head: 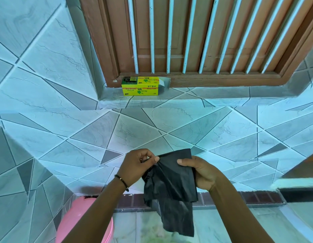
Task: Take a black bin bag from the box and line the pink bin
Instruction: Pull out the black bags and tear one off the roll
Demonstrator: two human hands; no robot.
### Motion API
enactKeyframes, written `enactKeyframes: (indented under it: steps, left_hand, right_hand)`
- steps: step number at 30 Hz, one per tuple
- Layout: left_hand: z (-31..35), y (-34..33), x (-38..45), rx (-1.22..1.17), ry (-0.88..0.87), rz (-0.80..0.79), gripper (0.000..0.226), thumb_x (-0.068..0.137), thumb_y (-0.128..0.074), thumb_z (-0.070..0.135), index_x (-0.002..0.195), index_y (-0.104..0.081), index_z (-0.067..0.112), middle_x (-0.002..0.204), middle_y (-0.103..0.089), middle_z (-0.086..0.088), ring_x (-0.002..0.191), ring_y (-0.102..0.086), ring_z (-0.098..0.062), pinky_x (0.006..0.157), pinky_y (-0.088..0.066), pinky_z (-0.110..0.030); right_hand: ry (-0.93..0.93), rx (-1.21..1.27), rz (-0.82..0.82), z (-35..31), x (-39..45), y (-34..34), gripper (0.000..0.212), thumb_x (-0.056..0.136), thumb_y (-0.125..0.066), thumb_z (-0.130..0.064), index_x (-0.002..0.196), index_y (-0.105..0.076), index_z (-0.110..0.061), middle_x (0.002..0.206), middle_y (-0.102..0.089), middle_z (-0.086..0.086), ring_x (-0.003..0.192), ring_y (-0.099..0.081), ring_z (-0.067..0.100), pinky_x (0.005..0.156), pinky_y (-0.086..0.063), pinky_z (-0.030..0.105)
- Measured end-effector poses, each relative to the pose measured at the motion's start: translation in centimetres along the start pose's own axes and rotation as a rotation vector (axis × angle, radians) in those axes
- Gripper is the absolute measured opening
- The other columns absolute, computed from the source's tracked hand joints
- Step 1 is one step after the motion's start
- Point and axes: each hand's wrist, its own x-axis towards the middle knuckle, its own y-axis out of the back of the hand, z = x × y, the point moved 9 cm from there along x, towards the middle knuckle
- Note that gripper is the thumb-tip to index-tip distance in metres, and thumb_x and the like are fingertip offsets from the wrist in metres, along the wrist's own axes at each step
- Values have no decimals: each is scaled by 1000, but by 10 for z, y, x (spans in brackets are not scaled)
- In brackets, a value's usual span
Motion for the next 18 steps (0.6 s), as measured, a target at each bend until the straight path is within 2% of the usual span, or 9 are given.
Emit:
enactKeyframes:
  steps: [2, 8, 10, 13, 18]
  left_hand:
    - [-6, 9, 1, 3, 14, 28, 19, 76, -71, 30, 62, -65, 18, 40, -40, 10, 45, -38, -4, 49, -32, -8]
    - [-16, 33, 0, 19, 33, 60, 17, 76, -71, 26, 64, -65, 16, 47, -43, 7, 44, -41, -4, 47, -32, -7]
    - [-16, 40, 1, 35, 29, 72, 18, 76, -72, 23, 61, -64, 19, 49, -43, 5, 45, -42, -4, 47, -32, -6]
    - [-17, 46, 2, 59, 14, 86, 22, 76, -72, 20, 57, -61, 24, 45, -42, 7, 44, -42, -2, 46, -31, -5]
    - [-27, 51, 4, 93, 24, 73, 21, 77, -71, 24, 59, -61, 27, 49, -47, 6, 46, -45, -2, 47, -31, -7]
  right_hand:
    - [-2, -2, -17, -1, -1, 2, 67, 51, -86, -16, 112, -64, 3, 107, -69, 20, 87, -68, 28, 74, -57, 34]
    - [41, -15, -23, -7, -4, 14, 77, 44, -90, -25, 112, -65, 1, 111, -68, 20, 88, -68, 27, 74, -56, 32]
    - [42, -12, -27, -10, -6, 15, 72, 41, -91, -26, 105, -69, -1, 101, -71, 18, 82, -69, 26, 69, -57, 31]
    - [34, 35, -21, -10, -9, 17, 52, 46, -85, -19, 93, -72, -3, 90, -73, 16, 73, -71, 24, 63, -57, 30]
    - [93, 54, 2, -13, -6, 17, 82, 44, -91, -22, 115, -60, 6, 114, -65, 23, 94, -66, 31, 79, -56, 36]
